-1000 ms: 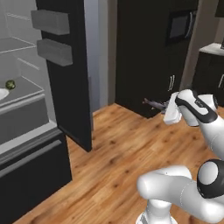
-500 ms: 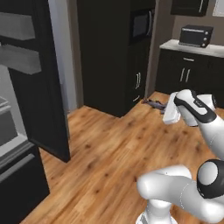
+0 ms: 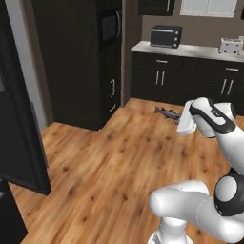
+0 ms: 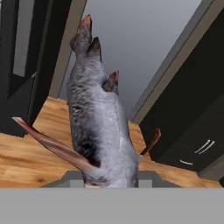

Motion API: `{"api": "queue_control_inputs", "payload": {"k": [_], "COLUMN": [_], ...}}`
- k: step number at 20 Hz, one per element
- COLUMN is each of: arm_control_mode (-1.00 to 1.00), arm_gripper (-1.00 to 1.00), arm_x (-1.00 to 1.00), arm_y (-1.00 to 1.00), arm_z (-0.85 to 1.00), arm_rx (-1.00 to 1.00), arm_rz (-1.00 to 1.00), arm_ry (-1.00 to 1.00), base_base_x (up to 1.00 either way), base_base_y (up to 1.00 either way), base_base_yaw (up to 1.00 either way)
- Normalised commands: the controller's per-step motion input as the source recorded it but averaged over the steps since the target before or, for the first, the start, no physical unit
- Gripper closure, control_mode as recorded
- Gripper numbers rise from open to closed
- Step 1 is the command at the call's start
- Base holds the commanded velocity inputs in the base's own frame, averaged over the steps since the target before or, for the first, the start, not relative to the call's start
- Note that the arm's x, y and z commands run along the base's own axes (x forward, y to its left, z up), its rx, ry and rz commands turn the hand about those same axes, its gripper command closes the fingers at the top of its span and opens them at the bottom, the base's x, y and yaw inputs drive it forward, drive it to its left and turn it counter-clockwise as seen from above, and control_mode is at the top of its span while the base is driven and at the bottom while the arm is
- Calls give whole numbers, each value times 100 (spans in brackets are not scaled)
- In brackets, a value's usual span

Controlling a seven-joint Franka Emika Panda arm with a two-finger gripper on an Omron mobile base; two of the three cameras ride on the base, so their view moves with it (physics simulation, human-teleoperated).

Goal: Retrieve the fish from the fridge and place it on the cutting board.

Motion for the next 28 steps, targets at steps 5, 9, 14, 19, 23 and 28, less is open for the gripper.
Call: {"api": "queue_control_inputs", "payload": {"k": [5,9,14,19,23,28], "arm_control_mode": [100,100,100,100,100,100], "arm_gripper": [100,100,100,100,100,100], "arm_x": [0,0,0,0,0,0], "arm_y": [0,0,0,0,0,0], "arm_z": [0,0,0,0,0,0], "arm_rx": [0,0,0,0,0,0], "arm_rz": [0,0,0,0,0,0], "arm_ry": [0,0,0,0,0,0], "base_base_x": [0,0,0,7,21,45], "base_base_y": [-11,-7,-2,-1,0,10], "base_base_yaw": [-38,-36,-36,-35,-31,-29]}}
